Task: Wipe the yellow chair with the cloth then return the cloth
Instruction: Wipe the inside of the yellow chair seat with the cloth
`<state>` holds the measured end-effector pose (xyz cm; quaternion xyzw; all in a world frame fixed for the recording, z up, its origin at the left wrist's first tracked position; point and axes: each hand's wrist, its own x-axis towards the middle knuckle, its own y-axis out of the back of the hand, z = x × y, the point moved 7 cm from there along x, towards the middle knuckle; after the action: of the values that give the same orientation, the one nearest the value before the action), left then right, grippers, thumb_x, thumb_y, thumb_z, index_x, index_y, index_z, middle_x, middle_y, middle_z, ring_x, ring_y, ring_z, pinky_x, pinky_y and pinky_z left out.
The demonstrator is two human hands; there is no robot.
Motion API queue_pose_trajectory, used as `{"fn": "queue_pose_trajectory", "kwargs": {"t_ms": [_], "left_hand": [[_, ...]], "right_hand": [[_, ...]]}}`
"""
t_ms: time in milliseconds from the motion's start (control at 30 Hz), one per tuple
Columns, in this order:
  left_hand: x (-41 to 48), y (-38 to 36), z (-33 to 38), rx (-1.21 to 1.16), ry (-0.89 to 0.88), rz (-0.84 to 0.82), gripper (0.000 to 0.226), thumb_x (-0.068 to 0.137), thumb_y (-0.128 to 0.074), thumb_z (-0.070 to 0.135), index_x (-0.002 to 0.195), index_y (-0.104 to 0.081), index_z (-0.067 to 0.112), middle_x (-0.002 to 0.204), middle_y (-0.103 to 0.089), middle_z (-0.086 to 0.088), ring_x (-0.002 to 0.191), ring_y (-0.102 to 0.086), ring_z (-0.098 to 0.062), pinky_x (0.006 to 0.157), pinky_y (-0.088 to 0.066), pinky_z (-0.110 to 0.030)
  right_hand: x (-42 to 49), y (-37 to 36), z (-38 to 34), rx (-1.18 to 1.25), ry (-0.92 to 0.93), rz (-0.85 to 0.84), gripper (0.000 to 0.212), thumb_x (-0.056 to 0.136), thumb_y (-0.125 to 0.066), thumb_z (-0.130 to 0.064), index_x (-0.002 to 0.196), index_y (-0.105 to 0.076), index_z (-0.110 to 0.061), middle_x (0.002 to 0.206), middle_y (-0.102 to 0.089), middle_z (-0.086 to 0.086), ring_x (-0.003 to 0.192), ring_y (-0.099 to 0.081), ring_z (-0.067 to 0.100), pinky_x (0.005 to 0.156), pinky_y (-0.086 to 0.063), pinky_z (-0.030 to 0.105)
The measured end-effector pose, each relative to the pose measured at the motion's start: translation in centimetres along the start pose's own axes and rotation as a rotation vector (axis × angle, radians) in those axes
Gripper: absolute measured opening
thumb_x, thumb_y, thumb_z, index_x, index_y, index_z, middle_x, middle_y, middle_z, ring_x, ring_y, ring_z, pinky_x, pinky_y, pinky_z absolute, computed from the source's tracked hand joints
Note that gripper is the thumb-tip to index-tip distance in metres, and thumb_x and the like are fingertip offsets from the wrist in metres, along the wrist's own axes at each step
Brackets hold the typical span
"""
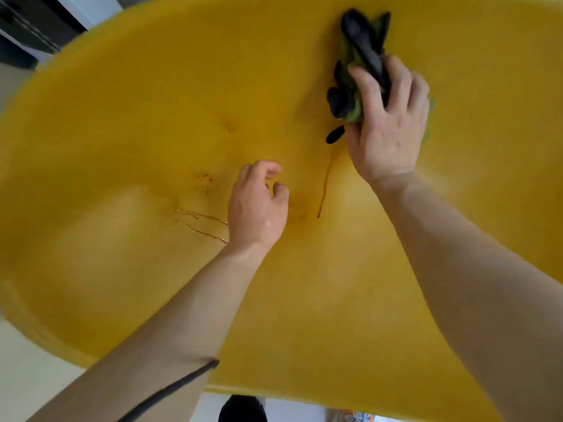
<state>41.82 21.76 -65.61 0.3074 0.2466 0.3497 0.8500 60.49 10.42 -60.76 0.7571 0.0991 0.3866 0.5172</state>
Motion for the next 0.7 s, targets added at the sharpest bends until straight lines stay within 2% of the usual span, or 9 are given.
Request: {"fn": "queue_pose_trajectory", "kwargs": {"t_ms": [67, 200, 300, 367, 400, 467, 533, 600, 700], "left_hand": [[-0.3, -0.2, -2.0, -0.012, 0.017, 0.045, 0.021, 0.091, -0.058, 0.012, 0.11, -0.061, 0.021, 0.11, -0.058, 0.007, 0.091, -0.058, -0.016, 0.087, -0.049, -0.035], [-2.7, -1.8, -5.9, 0.006, 0.073, 0.036, 0.02, 0.089, -0.058, 0.01, 0.106, -0.062, 0.019, 0.107, -0.061, 0.005, 0.088, -0.059, -0.017, 0.087, -0.047, -0.035], [-4.6, -2.4, -6.9, 0.045, 0.106, -0.036, 0.018, 0.091, -0.057, 0.012, 0.106, -0.062, 0.022, 0.107, -0.058, 0.008, 0.091, -0.058, -0.015, 0.088, -0.047, -0.034], [-4.9, -2.4, -6.8, 0.055, 0.111, -0.058, 0.017, 0.092, -0.056, 0.013, 0.105, -0.062, 0.023, 0.108, -0.059, 0.007, 0.094, -0.058, -0.016, 0.089, -0.047, -0.035], [-4.7, -2.3, -6.6, 0.06, 0.101, -0.047, 0.017, 0.092, -0.057, 0.012, 0.104, -0.061, 0.023, 0.107, -0.06, 0.005, 0.095, -0.059, -0.017, 0.089, -0.047, -0.036], [-4.0, -1.9, -6.3, 0.053, 0.079, -0.01, 0.017, 0.091, -0.058, 0.012, 0.103, -0.061, 0.023, 0.106, -0.061, 0.005, 0.096, -0.06, -0.019, 0.089, -0.047, -0.035], [-3.4, -1.9, -6.2, 0.036, 0.051, 0.0, 0.017, 0.09, -0.058, 0.011, 0.102, -0.062, 0.023, 0.106, -0.061, 0.005, 0.096, -0.06, -0.018, 0.089, -0.048, -0.036], [-3.4, -2.0, -6.2, 0.051, 0.006, -0.006, 0.018, 0.088, -0.057, 0.009, 0.1, -0.062, 0.022, 0.106, -0.061, 0.004, 0.094, -0.059, -0.018, 0.088, -0.047, -0.035], [-4.3, -1.9, -7.0, 0.092, -0.011, 0.0, 0.019, 0.085, -0.056, 0.008, 0.096, -0.062, 0.022, 0.105, -0.061, 0.002, 0.09, -0.06, -0.019, 0.086, -0.046, -0.034]], "right_hand": [[-4.0, -4.2, -0.7, -0.003, 0.057, -0.181, 0.066, 0.074, -0.063, -0.029, 0.139, -0.051, -0.028, 0.138, -0.054, 0.017, 0.109, -0.053, 0.043, 0.086, -0.045, 0.048], [-21.6, -7.9, -5.1, 0.014, 0.375, -0.637, 0.072, 0.064, -0.083, -0.045, 0.126, -0.05, -0.029, 0.114, -0.049, 0.012, 0.097, -0.047, 0.035, 0.08, -0.05, 0.053], [-27.8, -5.8, -7.1, 0.08, 0.705, -0.697, 0.057, 0.075, -0.074, -0.037, 0.129, -0.054, -0.033, 0.111, -0.055, 0.01, 0.093, -0.052, 0.035, 0.077, -0.052, 0.051], [-24.3, -5.6, -6.1, 0.041, 0.889, -0.595, 0.04, 0.089, -0.054, -0.023, 0.125, -0.062, -0.035, 0.113, -0.058, 0.01, 0.092, -0.05, 0.032, 0.075, -0.051, 0.046], [-20.2, -6.0, -4.9, 0.0, 0.837, -0.487, 0.037, 0.091, -0.05, -0.02, 0.122, -0.065, -0.034, 0.115, -0.057, 0.011, 0.092, -0.047, 0.032, 0.075, -0.05, 0.045], [-10.5, -6.7, -1.3, -0.103, 0.515, -0.306, 0.035, 0.091, -0.059, -0.023, 0.125, -0.063, -0.028, 0.117, -0.054, 0.019, 0.095, -0.046, 0.036, 0.079, -0.047, 0.048], [-6.0, -6.6, 1.1, -0.151, 0.212, -0.237, 0.041, 0.092, -0.061, -0.031, 0.132, -0.054, -0.024, 0.12, -0.055, 0.025, 0.097, -0.053, 0.041, 0.082, -0.043, 0.05], [-9.8, -7.3, -0.2, -0.106, 0.161, -0.305, 0.046, 0.088, -0.066, -0.033, 0.132, -0.054, -0.022, 0.12, -0.055, 0.024, 0.098, -0.052, 0.041, 0.081, -0.041, 0.05], [-23.1, -6.8, -5.8, 0.056, 0.213, -0.57, 0.057, 0.07, -0.079, -0.039, 0.122, -0.064, -0.02, 0.111, -0.054, 0.018, 0.094, -0.042, 0.036, 0.077, -0.048, 0.052]]}}
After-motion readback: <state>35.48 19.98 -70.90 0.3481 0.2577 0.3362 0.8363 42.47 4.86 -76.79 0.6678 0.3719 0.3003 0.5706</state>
